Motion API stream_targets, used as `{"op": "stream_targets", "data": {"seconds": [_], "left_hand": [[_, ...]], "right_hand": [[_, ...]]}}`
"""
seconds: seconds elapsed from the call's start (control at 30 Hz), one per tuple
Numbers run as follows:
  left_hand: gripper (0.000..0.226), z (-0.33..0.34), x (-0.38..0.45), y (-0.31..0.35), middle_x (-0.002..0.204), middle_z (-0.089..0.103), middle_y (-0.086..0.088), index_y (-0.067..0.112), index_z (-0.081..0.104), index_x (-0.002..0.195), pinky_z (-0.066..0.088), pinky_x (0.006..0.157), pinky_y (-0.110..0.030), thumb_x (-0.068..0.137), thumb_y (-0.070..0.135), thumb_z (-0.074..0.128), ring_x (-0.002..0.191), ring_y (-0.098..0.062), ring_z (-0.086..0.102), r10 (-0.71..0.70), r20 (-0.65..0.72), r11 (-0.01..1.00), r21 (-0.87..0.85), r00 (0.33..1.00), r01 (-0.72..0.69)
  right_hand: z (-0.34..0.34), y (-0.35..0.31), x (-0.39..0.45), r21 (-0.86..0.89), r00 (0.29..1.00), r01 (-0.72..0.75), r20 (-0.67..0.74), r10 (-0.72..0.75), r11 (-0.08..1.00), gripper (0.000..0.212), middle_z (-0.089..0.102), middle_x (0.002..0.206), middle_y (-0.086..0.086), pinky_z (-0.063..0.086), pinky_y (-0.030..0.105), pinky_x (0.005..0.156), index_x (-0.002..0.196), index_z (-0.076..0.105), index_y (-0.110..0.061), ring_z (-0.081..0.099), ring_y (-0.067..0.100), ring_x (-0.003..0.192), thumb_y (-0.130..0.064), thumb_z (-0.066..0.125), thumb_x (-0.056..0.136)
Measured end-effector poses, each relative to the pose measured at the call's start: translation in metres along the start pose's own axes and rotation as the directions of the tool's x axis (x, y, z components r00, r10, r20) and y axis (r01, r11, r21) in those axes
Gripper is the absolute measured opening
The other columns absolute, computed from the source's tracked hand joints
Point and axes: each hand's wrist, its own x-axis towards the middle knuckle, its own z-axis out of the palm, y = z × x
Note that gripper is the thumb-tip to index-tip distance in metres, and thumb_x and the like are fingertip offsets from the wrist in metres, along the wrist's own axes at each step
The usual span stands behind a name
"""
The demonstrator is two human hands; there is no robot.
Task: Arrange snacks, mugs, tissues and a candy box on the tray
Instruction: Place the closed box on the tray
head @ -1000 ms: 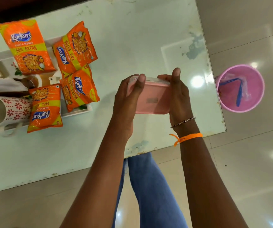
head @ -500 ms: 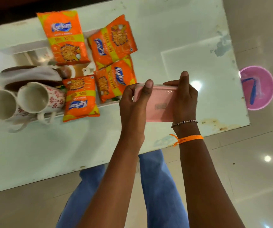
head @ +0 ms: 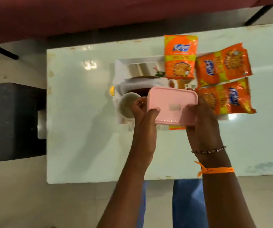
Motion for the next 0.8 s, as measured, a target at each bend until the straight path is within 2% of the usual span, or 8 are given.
{"op": "stream_targets", "data": {"seconds": [0.07, 0.13, 0.2, 0.27, 0.33, 0.5, 0.67, 0.8], "left_hand": [[0.027, -0.019, 0.016, 0.012, 0.108, 0.056, 0.003, 0.029, 0.042, 0.101, 0.046, 0.092, -0.04, 0.076, 0.021, 0.051, 0.104, -0.017, 0.054, 0.04, 0.005, 0.998, 0.043, 0.999, -0.04], [0.029, -0.034, 0.036, 0.022, 0.106, 0.057, 0.004, 0.021, 0.044, 0.109, 0.049, 0.084, -0.032, 0.084, 0.008, 0.051, 0.103, -0.018, 0.055, 0.103, 0.002, 0.986, 0.132, 0.995, -0.103], [0.035, -0.045, 0.058, 0.035, 0.108, 0.059, 0.001, 0.015, 0.051, 0.115, 0.048, 0.082, -0.026, 0.084, -0.002, 0.049, 0.102, -0.016, 0.057, 0.15, -0.024, 0.955, 0.262, 0.988, -0.138], [0.035, -0.052, 0.08, 0.047, 0.109, 0.062, 0.002, 0.014, 0.057, 0.114, 0.049, 0.078, -0.019, 0.083, -0.001, 0.049, 0.102, -0.014, 0.059, 0.183, -0.055, 0.928, 0.34, 0.982, -0.154], [0.034, -0.051, 0.098, 0.057, 0.112, 0.064, 0.002, 0.014, 0.06, 0.115, 0.05, 0.073, -0.013, 0.084, 0.004, 0.052, 0.101, -0.009, 0.059, 0.208, -0.076, 0.905, 0.392, 0.975, -0.163], [0.035, -0.048, 0.137, 0.066, 0.116, 0.066, -0.011, 0.009, 0.063, 0.116, 0.054, 0.09, -0.038, 0.082, 0.004, 0.061, 0.106, -0.021, 0.061, 0.193, -0.116, 0.882, 0.455, 0.974, -0.12], [0.035, -0.053, 0.164, 0.053, 0.106, 0.069, -0.017, 0.004, 0.063, 0.113, 0.057, 0.083, -0.038, 0.079, 0.004, 0.068, 0.09, -0.023, 0.067, 0.147, -0.135, 0.868, 0.492, 0.98, -0.062], [0.035, -0.056, 0.176, 0.041, 0.097, 0.071, -0.014, 0.005, 0.064, 0.111, 0.057, 0.082, -0.036, 0.077, 0.002, 0.069, 0.081, -0.02, 0.067, 0.125, -0.131, 0.839, 0.543, 0.984, -0.034]], "right_hand": [[0.022, 0.001, 0.008, 0.033, 0.999, -0.019, 0.048, 0.017, 0.999, 0.042, 0.057, 0.111, 0.011, 0.044, 0.048, 0.096, 0.116, 0.053, -0.009, 0.053, 0.025, 0.107, 0.005, 0.026, 0.088], [0.039, 0.0, 0.02, 0.005, 0.995, 0.001, 0.102, -0.001, 1.0, 0.047, 0.058, 0.109, 0.012, 0.051, 0.032, 0.08, 0.121, 0.05, -0.003, 0.055, 0.021, 0.099, 0.012, 0.025, 0.084], [0.051, -0.006, 0.034, -0.071, 0.988, 0.07, 0.146, -0.059, 0.995, 0.046, 0.057, 0.105, 0.013, 0.049, 0.027, 0.072, 0.118, 0.05, 0.002, 0.054, 0.022, 0.094, 0.019, 0.029, 0.08], [0.063, -0.013, 0.05, -0.211, 0.975, 0.177, 0.169, -0.143, 0.961, 0.04, 0.059, 0.101, 0.01, 0.05, 0.027, 0.074, 0.113, 0.054, 0.003, 0.056, 0.017, 0.089, 0.019, 0.038, 0.08], [0.072, -0.018, 0.068, -0.384, 0.97, 0.243, 0.097, -0.223, 0.891, 0.04, 0.062, 0.102, 0.001, 0.052, 0.025, 0.08, 0.114, 0.059, -0.002, 0.06, 0.008, 0.089, 0.015, 0.043, 0.081], [0.086, -0.026, 0.118, -0.583, 0.953, 0.202, -0.068, -0.295, 0.787, 0.03, 0.07, 0.106, 0.01, 0.055, 0.034, 0.089, 0.107, 0.066, -0.005, 0.065, 0.013, 0.091, 0.001, 0.061, 0.078], [0.091, -0.013, 0.149, -0.691, 0.949, 0.18, -0.064, -0.307, 0.7, 0.025, 0.072, 0.101, 0.013, 0.054, 0.031, 0.088, 0.1, 0.07, -0.006, 0.064, 0.015, 0.082, -0.008, 0.068, 0.075], [0.09, 0.003, 0.161, -0.727, 0.956, 0.132, -0.085, -0.279, 0.674, 0.024, 0.072, 0.101, 0.014, 0.051, 0.023, 0.084, 0.098, 0.07, -0.006, 0.067, 0.022, 0.09, -0.007, 0.065, 0.075]]}}
